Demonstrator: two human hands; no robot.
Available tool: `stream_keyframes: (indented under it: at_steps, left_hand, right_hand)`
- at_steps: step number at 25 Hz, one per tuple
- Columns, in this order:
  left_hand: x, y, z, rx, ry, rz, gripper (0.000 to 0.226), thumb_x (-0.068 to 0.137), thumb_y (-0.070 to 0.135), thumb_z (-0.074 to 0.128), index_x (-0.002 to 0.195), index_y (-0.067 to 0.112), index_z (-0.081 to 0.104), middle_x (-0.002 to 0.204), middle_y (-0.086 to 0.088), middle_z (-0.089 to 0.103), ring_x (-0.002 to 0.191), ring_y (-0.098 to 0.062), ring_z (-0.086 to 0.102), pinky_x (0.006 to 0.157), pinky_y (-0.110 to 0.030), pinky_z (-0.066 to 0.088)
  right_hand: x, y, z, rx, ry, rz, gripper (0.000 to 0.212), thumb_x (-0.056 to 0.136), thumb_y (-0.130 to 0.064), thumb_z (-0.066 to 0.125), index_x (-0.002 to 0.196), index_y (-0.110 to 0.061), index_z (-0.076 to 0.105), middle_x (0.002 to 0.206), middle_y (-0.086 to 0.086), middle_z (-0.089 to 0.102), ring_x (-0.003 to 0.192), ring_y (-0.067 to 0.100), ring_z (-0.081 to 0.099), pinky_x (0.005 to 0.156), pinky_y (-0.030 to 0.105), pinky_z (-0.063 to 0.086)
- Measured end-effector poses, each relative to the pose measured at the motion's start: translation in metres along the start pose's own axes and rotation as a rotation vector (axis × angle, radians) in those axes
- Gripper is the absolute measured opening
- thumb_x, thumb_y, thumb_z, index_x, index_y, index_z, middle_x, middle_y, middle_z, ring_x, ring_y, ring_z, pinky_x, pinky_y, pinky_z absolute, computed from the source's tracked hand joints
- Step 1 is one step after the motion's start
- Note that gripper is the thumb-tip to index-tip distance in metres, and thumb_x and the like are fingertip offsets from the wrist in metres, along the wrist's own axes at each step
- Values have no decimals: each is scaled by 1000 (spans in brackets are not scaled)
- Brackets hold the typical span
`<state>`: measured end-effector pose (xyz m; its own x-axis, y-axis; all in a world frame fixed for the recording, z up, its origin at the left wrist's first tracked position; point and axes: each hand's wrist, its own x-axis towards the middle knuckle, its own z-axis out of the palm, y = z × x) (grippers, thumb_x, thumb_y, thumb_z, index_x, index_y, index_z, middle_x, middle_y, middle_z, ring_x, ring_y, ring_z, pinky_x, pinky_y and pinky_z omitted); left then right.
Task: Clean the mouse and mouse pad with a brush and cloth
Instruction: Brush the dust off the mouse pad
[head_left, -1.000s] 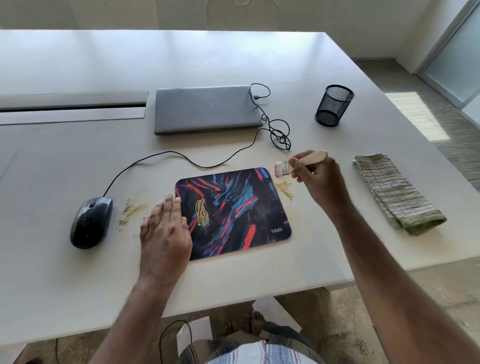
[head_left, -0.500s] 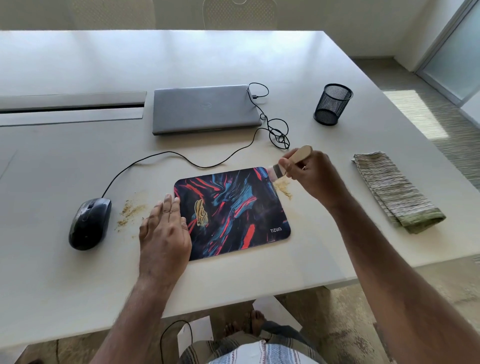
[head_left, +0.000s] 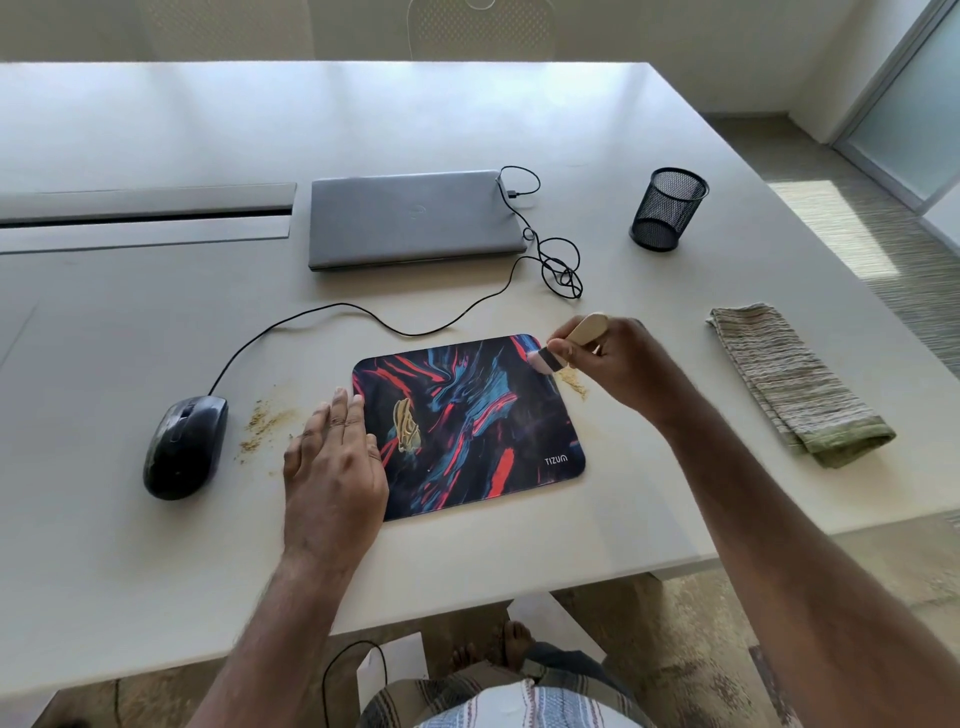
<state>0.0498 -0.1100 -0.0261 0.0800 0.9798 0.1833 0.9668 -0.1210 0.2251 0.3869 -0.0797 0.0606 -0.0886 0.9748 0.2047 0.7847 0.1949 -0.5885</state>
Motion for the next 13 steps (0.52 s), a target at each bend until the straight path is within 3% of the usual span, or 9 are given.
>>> stream_keyframes:
  at_steps: [3, 8, 13]
  left_hand:
    - [0, 1, 0, 13, 0, 3, 58, 101, 29, 33, 153, 8, 45, 159, -13, 44, 146, -30, 40, 115, -47, 32]
    - [0, 1, -1, 18, -9, 3, 59, 101, 29, 31, 154, 8, 43, 160, -12, 43, 147, -30, 39, 116, -47, 32]
    - [0, 2, -2, 19, -5, -3, 59, 101, 29, 30, 154, 8, 43, 160, -12, 43, 147, -30, 39, 116, -47, 32]
  right_hand:
    - [-2, 7, -9, -11, -34, 61, 14, 100, -25, 71, 89, -18, 77, 67, -15, 66, 65, -1, 60, 65, 17, 43]
    - [-2, 1, -1, 10, 67, -9, 13, 100, -23, 71, 93, -16, 79, 87, -10, 76, 77, 3, 66, 70, 15, 46]
    - [-8, 8, -12, 11, -20, 73, 14, 100, -23, 71, 87, -22, 75, 64, -23, 66, 63, -3, 60, 60, 9, 39]
